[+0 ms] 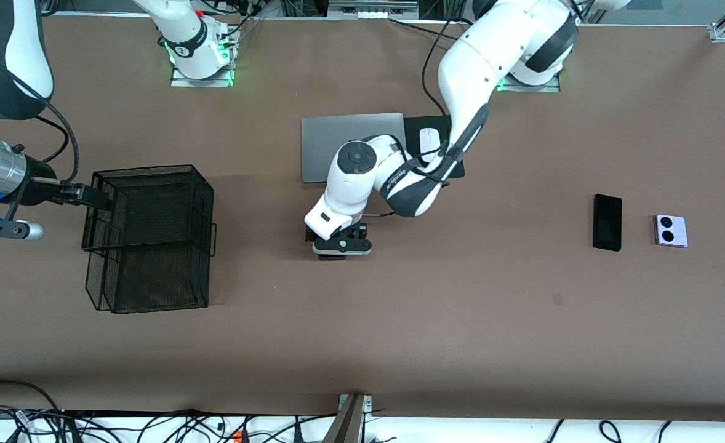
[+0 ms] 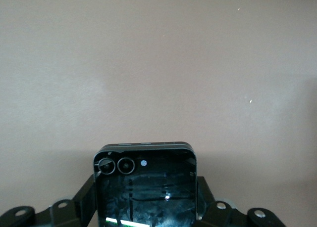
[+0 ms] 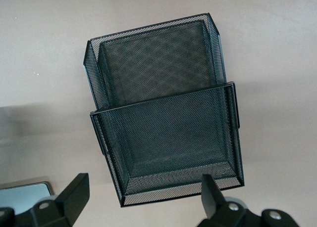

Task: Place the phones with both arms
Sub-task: 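Carry the flip phone beside the laptop and set it down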

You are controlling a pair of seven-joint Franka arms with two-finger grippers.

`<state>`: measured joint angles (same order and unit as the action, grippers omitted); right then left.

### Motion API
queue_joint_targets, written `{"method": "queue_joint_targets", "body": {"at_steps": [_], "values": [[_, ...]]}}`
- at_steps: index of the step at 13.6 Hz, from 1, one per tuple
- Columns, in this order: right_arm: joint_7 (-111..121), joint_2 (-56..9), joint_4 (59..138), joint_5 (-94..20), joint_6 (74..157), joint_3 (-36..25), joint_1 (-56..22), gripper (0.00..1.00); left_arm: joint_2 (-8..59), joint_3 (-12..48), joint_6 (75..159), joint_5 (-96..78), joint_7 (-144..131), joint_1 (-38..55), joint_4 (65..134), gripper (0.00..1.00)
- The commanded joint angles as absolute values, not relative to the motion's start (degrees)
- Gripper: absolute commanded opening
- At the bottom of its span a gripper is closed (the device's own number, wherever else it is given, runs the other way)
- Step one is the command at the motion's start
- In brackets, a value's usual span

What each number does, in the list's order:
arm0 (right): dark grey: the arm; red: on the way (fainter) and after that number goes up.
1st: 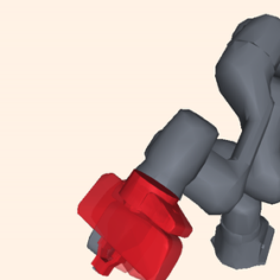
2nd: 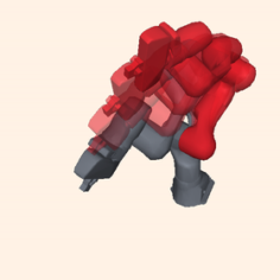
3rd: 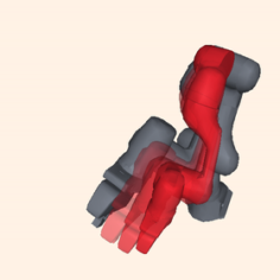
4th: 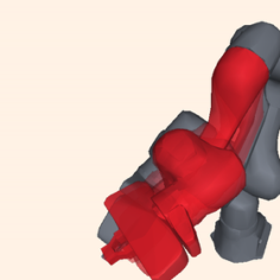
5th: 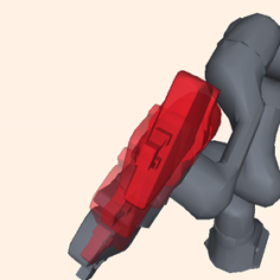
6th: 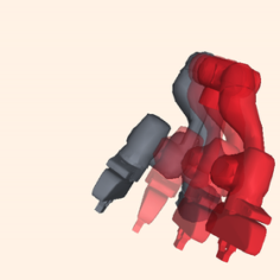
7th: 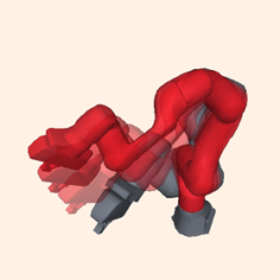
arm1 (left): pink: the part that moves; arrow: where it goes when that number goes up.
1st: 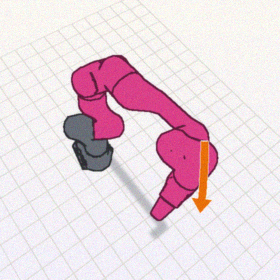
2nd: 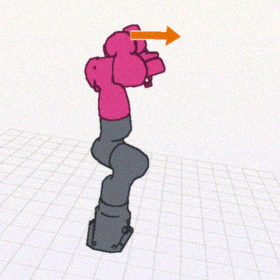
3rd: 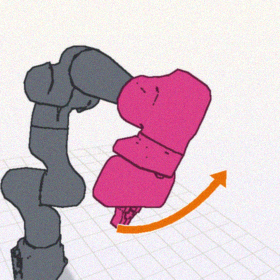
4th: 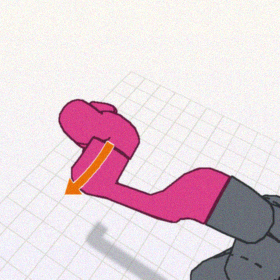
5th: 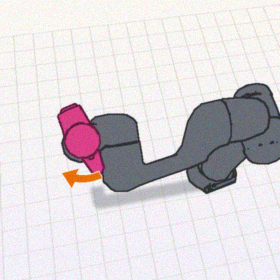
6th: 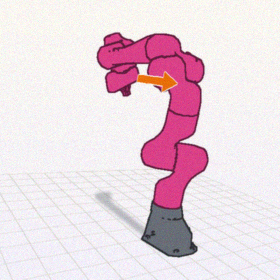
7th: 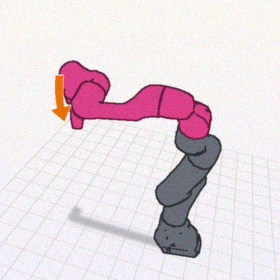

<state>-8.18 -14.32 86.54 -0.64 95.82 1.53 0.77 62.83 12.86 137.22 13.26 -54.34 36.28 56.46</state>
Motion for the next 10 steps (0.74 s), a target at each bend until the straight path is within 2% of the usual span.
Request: {"method": "queue_joint_targets", "body": {"at_steps": [1,7,8,10], "values": [[-6.6,-13.7,86.7,-1.1,96.1,1.5,1.4,1.0,67.2,10.6,141.8,12.4,-56.4,36.8,51.3,0.03],[-0.6,-13.9,87.1,-1.1,97.6,1.0,1.6,1.0,68.6,9.3,143.1,12.4,-58.7,36.3,51.2,0.06],[-0.6,-13.9,87.1,-1.1,97.6,1.0,1.5,1.0,68.6,9.3,143.1,12.4,-58.8,36.3,51.2,0.1],[-0.6,-13.9,87.1,-1.1,97.6,1.0,1.6,1.0,68.7,9.2,143.3,12.4,-59.1,36.4,51.2,0.23]]}}
